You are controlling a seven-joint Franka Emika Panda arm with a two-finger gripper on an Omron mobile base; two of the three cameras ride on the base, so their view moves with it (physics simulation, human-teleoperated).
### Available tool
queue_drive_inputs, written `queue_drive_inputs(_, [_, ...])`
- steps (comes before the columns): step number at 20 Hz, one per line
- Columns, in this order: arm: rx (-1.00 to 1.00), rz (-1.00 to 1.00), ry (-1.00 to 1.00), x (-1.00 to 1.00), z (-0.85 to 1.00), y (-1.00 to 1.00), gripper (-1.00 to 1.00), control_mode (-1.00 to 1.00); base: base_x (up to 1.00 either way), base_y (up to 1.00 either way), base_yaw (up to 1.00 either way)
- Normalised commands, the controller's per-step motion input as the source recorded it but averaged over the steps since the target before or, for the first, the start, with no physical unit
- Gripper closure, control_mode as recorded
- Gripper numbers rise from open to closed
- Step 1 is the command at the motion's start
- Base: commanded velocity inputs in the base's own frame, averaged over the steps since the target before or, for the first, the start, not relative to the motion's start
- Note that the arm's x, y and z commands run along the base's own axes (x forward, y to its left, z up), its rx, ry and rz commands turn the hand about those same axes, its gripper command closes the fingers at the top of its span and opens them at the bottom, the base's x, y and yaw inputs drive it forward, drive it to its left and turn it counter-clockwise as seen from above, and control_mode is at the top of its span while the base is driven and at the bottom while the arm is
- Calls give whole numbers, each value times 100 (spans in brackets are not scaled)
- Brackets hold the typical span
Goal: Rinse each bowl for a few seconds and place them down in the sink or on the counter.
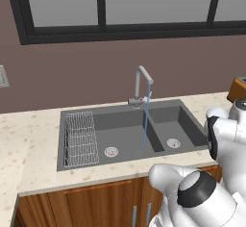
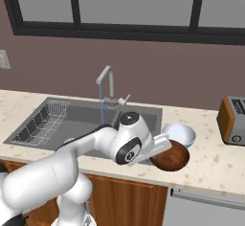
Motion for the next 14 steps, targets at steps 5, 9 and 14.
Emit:
queue_drive_inputs(5, [2,0,0,11,-22,-8,100,-100,0,0,0])
queue_drive_inputs(9, [1,0,0,11,-19,-7,100,-100,0,0,0])
queue_drive_inputs(14, [1,0,0,12,-21,-9,100,-100,0,0,0])
